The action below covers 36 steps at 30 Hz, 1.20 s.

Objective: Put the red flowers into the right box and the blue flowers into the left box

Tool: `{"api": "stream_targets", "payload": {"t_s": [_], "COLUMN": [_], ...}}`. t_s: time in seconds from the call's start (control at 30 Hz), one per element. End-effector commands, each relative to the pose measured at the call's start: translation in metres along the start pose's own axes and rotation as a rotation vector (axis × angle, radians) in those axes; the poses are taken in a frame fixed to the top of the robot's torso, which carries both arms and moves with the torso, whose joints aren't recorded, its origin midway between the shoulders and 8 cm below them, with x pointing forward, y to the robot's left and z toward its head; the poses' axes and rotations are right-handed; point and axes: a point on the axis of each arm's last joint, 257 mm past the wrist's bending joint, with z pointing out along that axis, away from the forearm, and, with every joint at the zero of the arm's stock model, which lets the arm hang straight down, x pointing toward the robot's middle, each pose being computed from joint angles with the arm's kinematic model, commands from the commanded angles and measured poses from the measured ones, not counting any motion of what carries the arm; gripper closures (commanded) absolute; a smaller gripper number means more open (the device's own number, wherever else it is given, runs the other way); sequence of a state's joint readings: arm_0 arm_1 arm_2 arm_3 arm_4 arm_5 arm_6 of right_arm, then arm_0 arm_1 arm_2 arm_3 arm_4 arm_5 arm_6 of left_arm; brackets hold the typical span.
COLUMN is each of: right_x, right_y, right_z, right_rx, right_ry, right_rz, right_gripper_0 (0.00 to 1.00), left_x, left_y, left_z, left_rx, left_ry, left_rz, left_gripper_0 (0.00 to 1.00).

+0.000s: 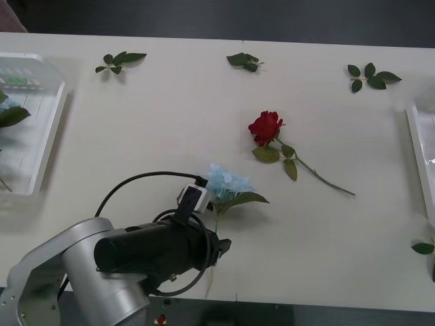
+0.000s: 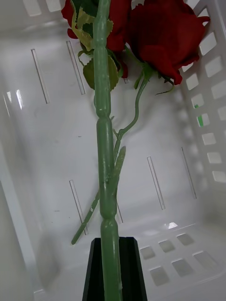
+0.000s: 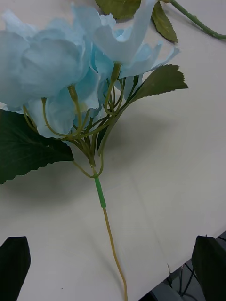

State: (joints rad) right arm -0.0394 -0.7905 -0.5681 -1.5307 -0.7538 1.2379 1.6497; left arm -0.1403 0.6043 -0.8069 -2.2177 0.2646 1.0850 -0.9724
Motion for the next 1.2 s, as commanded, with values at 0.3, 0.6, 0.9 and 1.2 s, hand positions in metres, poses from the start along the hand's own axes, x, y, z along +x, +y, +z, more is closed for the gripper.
{"api": "stream_targets", "payload": {"t_s": [0.3, 0.6, 0.9, 1.2], "right_x": [-0.022, -0.027, -0.014, 0.0], "right_y": [-0.015, 0.031, 0.116, 0.2], "right_z": [-0.001, -0.003, -0.031, -0.06], "right_rx": [0.063, -0.011, -0.134, -0.276], "right_ry": [-0.063, -0.05, 0.034, 0.116], "right_rz": [-0.071, -0.16, -0.313, -0.431], "right_gripper_0": [0.02, 0.0, 0.0, 0.0], "left_x": [-0.013, -0.01, -0.011, -0.007], "left_y": [-0.025, -0.022, -0.02, -0.016], "left_z": [0.047, 0.063, 0.065, 0.067], "left_rx": [0.055, 0.046, 0.041, 0.03], "left_ry": [-0.013, 0.002, 0.007, 0.018], "left_rz": [-0.033, -0.027, -0.033, -0.022], "left_gripper_0": [0.0, 0.0, 0.0, 0.79]}}
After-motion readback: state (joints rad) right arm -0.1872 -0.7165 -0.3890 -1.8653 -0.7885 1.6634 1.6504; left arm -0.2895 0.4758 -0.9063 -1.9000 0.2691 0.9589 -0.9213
